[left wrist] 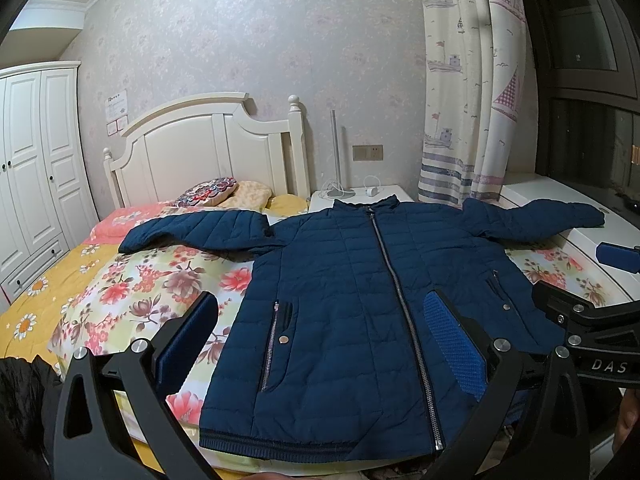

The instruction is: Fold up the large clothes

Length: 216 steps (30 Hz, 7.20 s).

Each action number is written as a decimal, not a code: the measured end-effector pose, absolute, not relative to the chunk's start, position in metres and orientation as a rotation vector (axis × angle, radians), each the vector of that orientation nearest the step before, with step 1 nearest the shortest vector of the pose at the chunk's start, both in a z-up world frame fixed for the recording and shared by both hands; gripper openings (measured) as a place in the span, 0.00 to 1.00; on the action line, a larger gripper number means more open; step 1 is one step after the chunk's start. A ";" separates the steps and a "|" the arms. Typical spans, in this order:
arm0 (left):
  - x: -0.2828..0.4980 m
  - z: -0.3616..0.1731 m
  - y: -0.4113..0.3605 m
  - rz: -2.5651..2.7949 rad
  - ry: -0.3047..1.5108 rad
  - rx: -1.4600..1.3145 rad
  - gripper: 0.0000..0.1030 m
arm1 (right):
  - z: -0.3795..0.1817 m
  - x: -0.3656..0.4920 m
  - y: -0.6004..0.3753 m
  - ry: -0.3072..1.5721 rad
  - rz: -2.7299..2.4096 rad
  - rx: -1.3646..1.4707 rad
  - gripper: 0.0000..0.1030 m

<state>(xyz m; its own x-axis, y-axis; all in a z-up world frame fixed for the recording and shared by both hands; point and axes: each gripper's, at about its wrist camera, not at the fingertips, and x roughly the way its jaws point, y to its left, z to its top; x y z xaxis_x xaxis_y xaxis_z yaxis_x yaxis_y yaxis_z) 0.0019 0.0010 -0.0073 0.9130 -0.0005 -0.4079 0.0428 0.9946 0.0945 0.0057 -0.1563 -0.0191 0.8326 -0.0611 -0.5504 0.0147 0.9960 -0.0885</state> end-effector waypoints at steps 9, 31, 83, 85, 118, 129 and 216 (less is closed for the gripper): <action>0.002 -0.008 0.001 -0.022 0.421 0.101 0.96 | -0.020 0.005 -0.156 0.586 -0.039 -0.081 0.98; 0.004 -0.012 0.002 -0.024 0.426 0.099 0.96 | -0.021 0.008 -0.152 0.586 -0.037 -0.081 0.98; 0.340 -0.137 0.005 -0.011 0.943 0.107 0.96 | -0.131 0.207 -0.423 0.708 -0.277 0.557 0.98; 0.357 -0.148 0.010 0.007 0.967 0.093 0.96 | -0.138 0.226 -0.455 0.679 -0.322 0.622 0.98; 0.370 -0.166 0.019 -0.007 0.929 0.028 0.96 | -0.172 0.373 -0.141 0.891 0.187 -0.184 0.79; 0.369 -0.162 0.010 0.017 0.911 0.086 0.96 | -0.148 0.283 -0.282 0.818 -0.060 0.204 0.83; 0.347 -0.087 0.122 -0.097 0.587 -0.565 0.03 | -0.186 0.254 -0.327 0.771 -0.133 0.434 0.85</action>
